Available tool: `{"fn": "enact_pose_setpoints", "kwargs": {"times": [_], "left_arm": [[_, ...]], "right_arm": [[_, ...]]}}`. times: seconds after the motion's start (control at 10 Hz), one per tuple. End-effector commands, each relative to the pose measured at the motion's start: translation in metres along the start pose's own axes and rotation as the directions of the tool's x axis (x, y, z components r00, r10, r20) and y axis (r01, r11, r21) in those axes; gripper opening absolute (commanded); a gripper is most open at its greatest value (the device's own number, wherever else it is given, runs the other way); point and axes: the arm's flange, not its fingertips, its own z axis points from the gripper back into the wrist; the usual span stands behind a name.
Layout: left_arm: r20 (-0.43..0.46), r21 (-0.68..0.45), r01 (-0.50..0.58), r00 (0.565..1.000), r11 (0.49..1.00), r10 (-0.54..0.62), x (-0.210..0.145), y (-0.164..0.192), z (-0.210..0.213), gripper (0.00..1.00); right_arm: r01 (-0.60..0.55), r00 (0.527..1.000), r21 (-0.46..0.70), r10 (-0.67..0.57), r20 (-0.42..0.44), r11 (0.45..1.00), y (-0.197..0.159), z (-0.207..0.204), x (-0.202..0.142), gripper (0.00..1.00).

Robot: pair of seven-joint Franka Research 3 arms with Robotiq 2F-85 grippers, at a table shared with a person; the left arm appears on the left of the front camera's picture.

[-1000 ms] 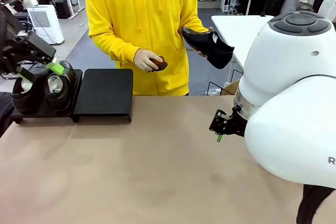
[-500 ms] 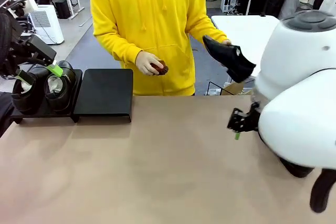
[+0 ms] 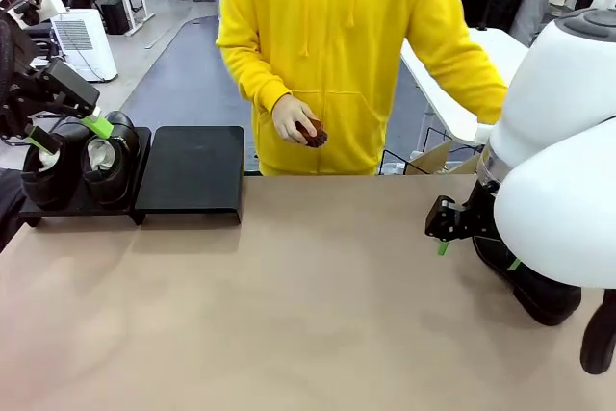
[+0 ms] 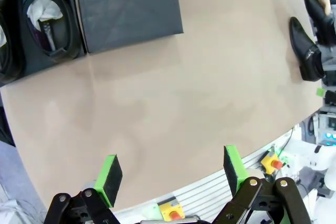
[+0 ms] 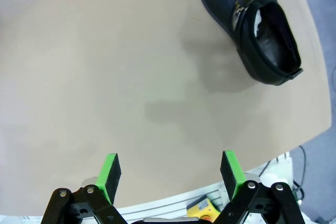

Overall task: Organize the shoes by placing them on the stand.
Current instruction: Pick up one Shoe and place it in the middle of the table.

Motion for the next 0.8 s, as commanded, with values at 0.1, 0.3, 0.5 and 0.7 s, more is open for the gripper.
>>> {"fn": "enact_pose_setpoints", "kwargs": {"times": [0.1, 0.3, 0.5, 0.7], "left_arm": [[-0.001, -0.022, 0.014, 1.000, 1.000, -0.014, 0.0000, 0.0014, 0.0008, 1.00], [-0.001, -0.022, 0.014, 1.000, 1.000, -0.014, 0.0000, 0.0014, 0.0008, 1.00], [-0.001, -0.022, 0.014, 1.000, 1.000, -0.014, 0.0000, 0.0014, 0.0008, 1.00], [-0.001, -0.022, 0.014, 1.000, 1.000, -0.014, 0.0000, 0.0014, 0.0008, 1.00]], "right_arm": [[0.000, 1.000, 0.000, 0.000, 0.000, 1.000, 0.0000, 0.0000, 0.0000, 1.00], [0.000, 1.000, 0.000, 0.000, 0.000, 1.000, 0.0000, 0.0000, 0.0000, 1.00], [0.000, 1.000, -0.006, 0.000, 0.000, 1.000, 0.0005, -0.0010, -0.0007, 1.00], [-0.147, 0.988, -0.020, 0.148, 0.047, 0.989, -0.0079, 0.0047, 0.0060, 1.00]]}}
